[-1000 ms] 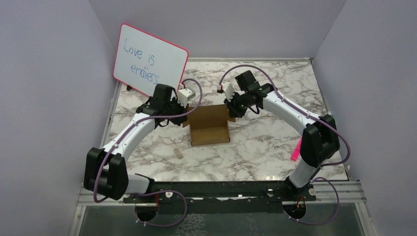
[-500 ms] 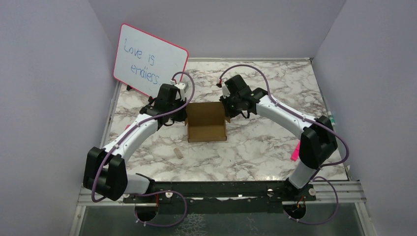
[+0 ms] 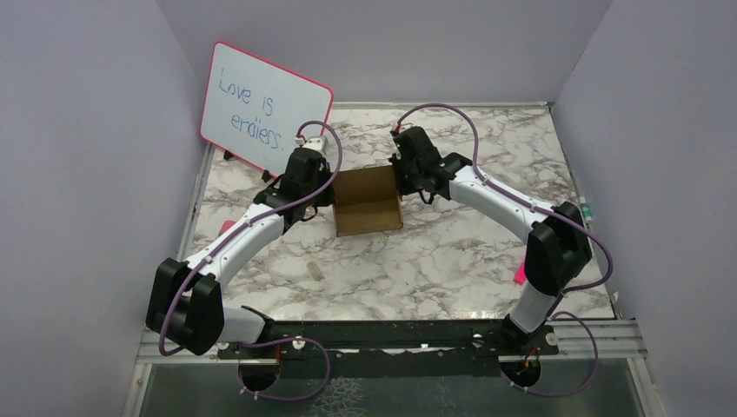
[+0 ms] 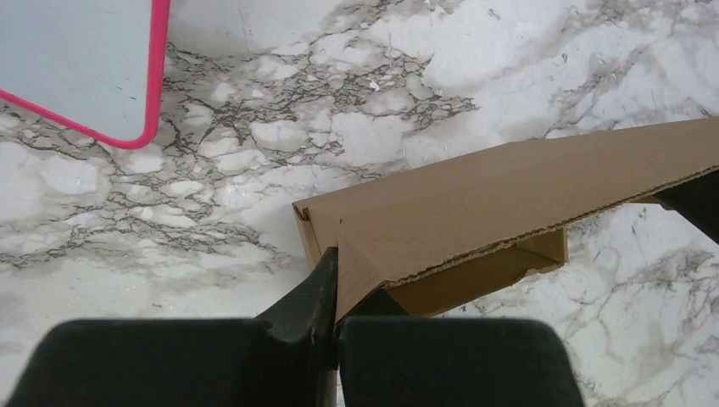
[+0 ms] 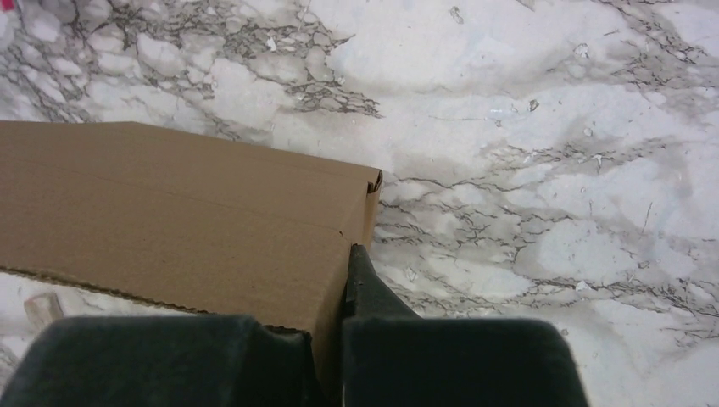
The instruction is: Fold the paper box
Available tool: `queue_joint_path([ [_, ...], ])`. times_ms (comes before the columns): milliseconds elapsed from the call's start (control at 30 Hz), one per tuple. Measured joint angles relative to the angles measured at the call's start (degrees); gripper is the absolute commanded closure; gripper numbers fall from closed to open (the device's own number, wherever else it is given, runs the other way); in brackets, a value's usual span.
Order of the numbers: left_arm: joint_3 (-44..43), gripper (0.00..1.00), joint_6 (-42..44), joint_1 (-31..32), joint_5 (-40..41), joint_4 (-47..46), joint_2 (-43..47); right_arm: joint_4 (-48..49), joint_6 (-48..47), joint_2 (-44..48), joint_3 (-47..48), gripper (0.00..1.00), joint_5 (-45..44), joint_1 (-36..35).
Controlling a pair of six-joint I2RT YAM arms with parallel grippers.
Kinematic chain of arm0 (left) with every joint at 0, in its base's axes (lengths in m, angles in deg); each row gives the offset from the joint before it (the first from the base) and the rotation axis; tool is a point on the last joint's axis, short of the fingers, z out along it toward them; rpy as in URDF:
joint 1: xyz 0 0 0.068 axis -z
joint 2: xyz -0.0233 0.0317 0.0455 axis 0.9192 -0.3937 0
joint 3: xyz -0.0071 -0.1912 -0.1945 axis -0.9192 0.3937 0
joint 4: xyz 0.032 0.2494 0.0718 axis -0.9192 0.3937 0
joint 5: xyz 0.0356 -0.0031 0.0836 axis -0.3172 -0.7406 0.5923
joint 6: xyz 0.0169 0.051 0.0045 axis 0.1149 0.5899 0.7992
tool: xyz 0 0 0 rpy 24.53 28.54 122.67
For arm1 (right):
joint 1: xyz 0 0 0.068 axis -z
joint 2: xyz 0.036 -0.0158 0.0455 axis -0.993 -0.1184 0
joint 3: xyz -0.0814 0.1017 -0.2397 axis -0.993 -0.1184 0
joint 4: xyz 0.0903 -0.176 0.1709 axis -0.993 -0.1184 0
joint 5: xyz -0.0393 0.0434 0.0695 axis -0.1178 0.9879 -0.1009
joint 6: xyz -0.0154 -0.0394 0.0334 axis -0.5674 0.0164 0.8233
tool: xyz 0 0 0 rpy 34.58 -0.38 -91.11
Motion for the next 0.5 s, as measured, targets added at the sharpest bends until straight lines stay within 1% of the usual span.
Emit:
queue_joint_path([
  [200, 1.20, 1.00, -2.36, 1.09, 4.74, -4.68, -2.47, 3.61, 2.60, -2.21, -0.02, 0.99, -3.04, -0.04],
  [367, 1.46, 1.00, -3.89, 2.36, 8.28, -8.00, -5.49, 4.76, 3.89, -3.50, -0.02, 0.99, -5.22, 0.00],
  [500, 2.14, 1.00, -4.92, 2.82, 9.88, -9.99, -6.01, 5.68, 5.01, -3.98, -0.15, 0.99, -5.97, 0.00],
])
